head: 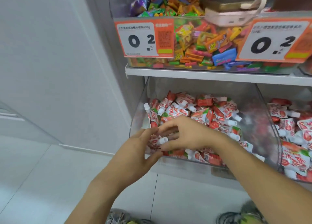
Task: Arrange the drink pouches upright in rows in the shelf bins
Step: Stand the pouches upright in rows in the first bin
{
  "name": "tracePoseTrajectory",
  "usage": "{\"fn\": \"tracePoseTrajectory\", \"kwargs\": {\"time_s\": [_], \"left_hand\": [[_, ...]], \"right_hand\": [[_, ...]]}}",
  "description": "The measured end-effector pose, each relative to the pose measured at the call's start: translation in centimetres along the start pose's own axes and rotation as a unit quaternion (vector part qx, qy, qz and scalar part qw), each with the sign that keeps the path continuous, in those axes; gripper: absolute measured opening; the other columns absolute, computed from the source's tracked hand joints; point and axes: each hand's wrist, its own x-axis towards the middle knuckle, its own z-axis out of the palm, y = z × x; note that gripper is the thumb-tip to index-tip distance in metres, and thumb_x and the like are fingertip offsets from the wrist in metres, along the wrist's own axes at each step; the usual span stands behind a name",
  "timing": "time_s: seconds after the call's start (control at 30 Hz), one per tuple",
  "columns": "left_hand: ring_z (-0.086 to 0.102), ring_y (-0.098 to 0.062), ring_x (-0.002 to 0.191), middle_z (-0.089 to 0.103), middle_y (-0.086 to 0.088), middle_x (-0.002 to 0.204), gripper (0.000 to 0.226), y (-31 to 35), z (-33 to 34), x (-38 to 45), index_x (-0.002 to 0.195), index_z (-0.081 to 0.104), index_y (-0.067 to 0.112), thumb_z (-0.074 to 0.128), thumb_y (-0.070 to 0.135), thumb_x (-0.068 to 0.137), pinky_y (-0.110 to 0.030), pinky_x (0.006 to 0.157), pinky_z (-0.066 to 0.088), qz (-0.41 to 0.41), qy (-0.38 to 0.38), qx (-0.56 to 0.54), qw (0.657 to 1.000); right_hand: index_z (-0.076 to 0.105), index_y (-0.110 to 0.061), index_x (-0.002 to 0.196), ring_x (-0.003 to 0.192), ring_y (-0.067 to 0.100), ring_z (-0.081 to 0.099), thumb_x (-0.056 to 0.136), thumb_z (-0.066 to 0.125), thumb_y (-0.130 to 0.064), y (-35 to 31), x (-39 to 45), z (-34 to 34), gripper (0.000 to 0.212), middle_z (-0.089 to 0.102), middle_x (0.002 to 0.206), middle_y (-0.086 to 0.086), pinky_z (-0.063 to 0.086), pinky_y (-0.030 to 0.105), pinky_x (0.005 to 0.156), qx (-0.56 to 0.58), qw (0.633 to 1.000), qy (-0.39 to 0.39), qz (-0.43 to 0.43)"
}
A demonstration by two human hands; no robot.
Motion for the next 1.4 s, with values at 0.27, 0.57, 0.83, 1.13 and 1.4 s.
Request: {"fn": "tracePoseTrajectory", "kwargs": {"time_s": [0.27, 0.57, 0.83, 1.13, 1.4], "left_hand": [[0.051, -0.005, 0.093, 0.052, 0.016, 0.097, 0.025, 0.0, 0.7, 0.4, 0.105, 0.062, 0.028, 0.059, 0.046, 0.088, -0.025, 0.075, 0.049, 0.035, 0.014, 0.071, 0.997], [0.048, -0.001, 0.078, 0.05, 0.021, 0.095, 0.017, 0.1, 0.9, 0.6, 0.093, 0.061, 0.025, 0.06, 0.041, 0.089, -0.007, 0.069, 0.039, 0.004, 0.037, 0.037, 0.999], [0.056, -0.004, 0.077, 0.056, 0.015, 0.092, 0.018, 0.1, 0.6, 0.3, 0.094, 0.063, 0.027, 0.058, 0.044, 0.089, -0.019, 0.068, 0.046, -0.007, 0.033, 0.025, 0.999], [0.057, -0.006, 0.081, 0.058, 0.012, 0.095, 0.024, 0.4, 0.6, 0.5, 0.103, 0.064, 0.027, 0.056, 0.045, 0.09, -0.017, 0.069, 0.045, -0.018, 0.03, 0.039, 0.999], [0.057, -0.006, 0.082, 0.059, 0.012, 0.092, 0.023, 0.3, 0.5, 0.7, 0.101, 0.067, 0.026, 0.059, 0.046, 0.089, -0.024, 0.07, 0.049, 0.01, 0.021, 0.047, 0.999]], "right_hand": [[0.069, -0.029, 0.109, 0.101, -0.004, 0.059, 0.078, 0.081, -0.034, 0.2, 2.1, -2.4, 0.033, 0.064, 0.111, -0.014, 0.051, 0.024, 0.092, -0.107, 0.969, 0.208, -0.077], [0.062, -0.019, 0.103, 0.103, 0.023, 0.056, 0.069, 0.066, -0.069, 1.3, 9.5, -0.1, 0.06, 0.061, 0.104, 0.0, 0.037, 0.039, 0.091, -0.42, 0.9, 0.116, -0.014], [0.067, -0.029, 0.09, 0.075, 0.004, 0.064, 0.082, 0.077, -0.021, 1.3, 4.0, -4.4, 0.015, 0.067, 0.083, -0.015, 0.049, 0.028, 0.071, -0.196, 0.974, 0.103, -0.04], [0.064, -0.028, 0.113, 0.056, 0.007, 0.058, 0.074, 0.057, 0.007, 0.1, -3.1, -8.6, 0.054, 0.074, 0.083, -0.014, 0.049, 0.031, 0.057, -0.128, 0.976, 0.178, 0.005], [0.073, -0.032, 0.102, 0.089, 0.017, 0.064, 0.073, 0.058, -0.044, -0.4, -6.8, -8.4, 0.036, 0.07, 0.096, -0.011, 0.055, 0.04, 0.081, -0.329, 0.918, 0.219, 0.034]]}}
